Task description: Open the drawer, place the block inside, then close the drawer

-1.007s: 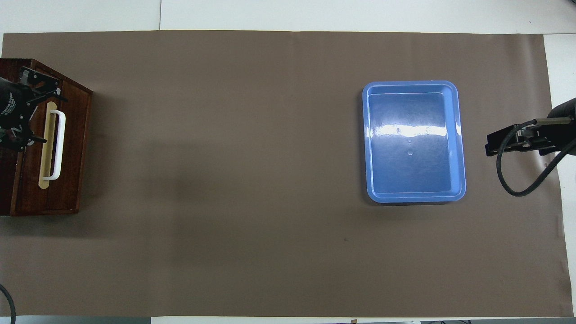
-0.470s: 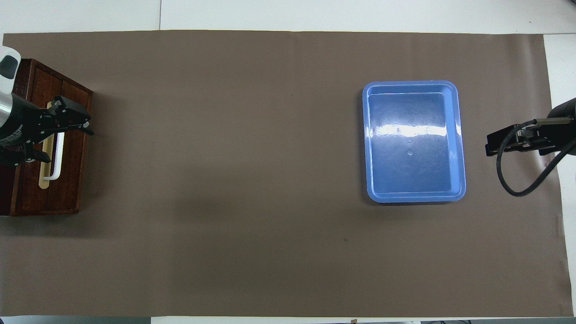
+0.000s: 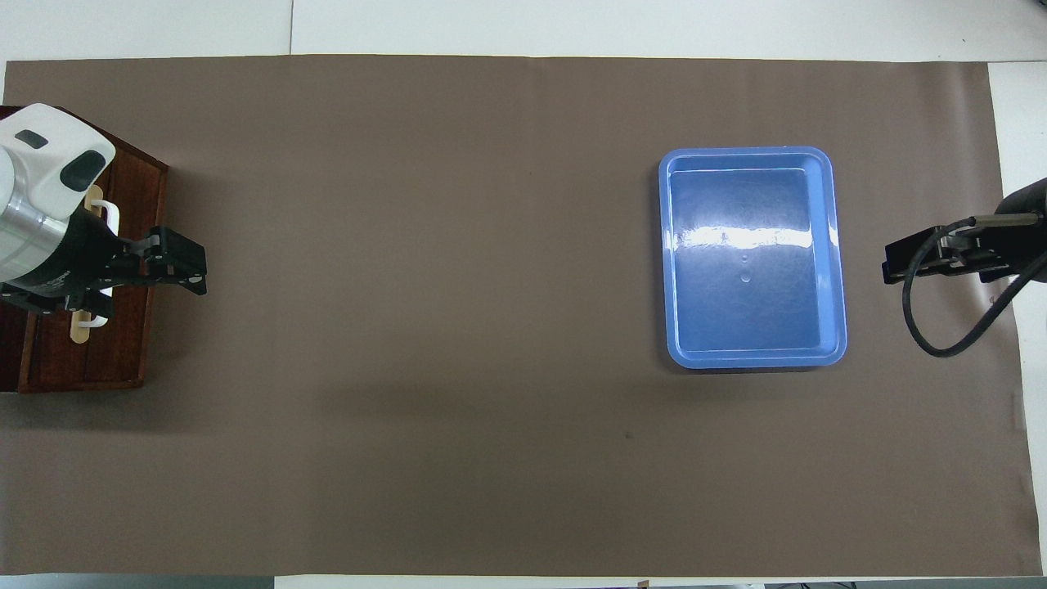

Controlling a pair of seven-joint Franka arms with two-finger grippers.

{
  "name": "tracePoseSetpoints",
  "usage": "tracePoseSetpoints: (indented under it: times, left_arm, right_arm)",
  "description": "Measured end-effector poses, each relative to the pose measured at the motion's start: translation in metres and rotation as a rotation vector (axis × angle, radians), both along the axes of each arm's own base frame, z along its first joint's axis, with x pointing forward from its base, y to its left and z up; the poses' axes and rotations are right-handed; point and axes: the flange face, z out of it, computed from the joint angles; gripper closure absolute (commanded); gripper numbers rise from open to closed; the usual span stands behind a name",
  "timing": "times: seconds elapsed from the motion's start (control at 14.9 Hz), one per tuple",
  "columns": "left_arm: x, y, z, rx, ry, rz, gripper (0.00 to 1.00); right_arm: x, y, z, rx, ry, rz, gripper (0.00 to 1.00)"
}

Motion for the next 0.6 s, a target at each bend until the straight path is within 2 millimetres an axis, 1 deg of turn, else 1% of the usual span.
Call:
tracePoseSetpoints:
  times: [0.2,0.47,0.6]
  left_arm:
    - [0.003,0.013,0.001,-0.015,-0.005,-0.056,0.00]
    - [0.009,0.025,0.012,-0.029,-0.029,-0.104,0.00]
    - [0.014,0.042,0.006,-0.035,-0.019,-0.112,0.00]
  right_arm:
    - [0.000,0.000,0.000,0.000,0.000,0.000,0.00]
    - [0.000,0.000,0.000,0.000,0.000,0.000,0.00]
    - [0.000,0.000,0.000,0.000,0.000,0.000,0.00]
